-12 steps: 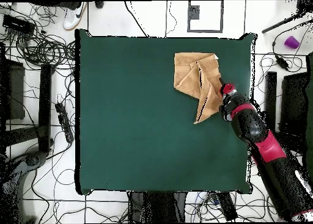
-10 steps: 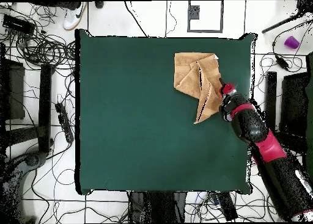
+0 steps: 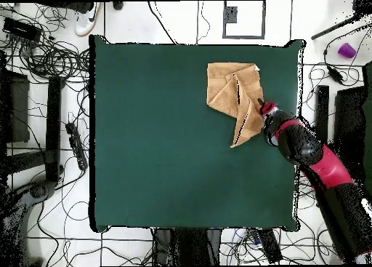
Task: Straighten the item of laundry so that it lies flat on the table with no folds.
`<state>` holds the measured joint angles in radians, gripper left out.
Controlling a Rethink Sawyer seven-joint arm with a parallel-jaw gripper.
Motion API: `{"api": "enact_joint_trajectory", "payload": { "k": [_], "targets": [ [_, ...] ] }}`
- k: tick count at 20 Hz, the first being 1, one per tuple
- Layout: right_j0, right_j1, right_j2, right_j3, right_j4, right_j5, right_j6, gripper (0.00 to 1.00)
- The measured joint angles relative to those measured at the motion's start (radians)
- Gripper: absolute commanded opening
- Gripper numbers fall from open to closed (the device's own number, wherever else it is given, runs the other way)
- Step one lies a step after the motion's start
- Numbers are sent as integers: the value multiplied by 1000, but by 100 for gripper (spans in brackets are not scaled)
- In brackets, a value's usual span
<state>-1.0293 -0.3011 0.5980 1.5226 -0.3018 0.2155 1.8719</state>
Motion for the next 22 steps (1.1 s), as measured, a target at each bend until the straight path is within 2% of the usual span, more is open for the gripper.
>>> {"api": "enact_joint_trajectory", "payload": {
  "k": [11,22],
  "targets": [
    [26,-6,-3,-5,0,-16,0,100],
    [110,24,-11,-6,0,-135,0,100]
  ]
}}
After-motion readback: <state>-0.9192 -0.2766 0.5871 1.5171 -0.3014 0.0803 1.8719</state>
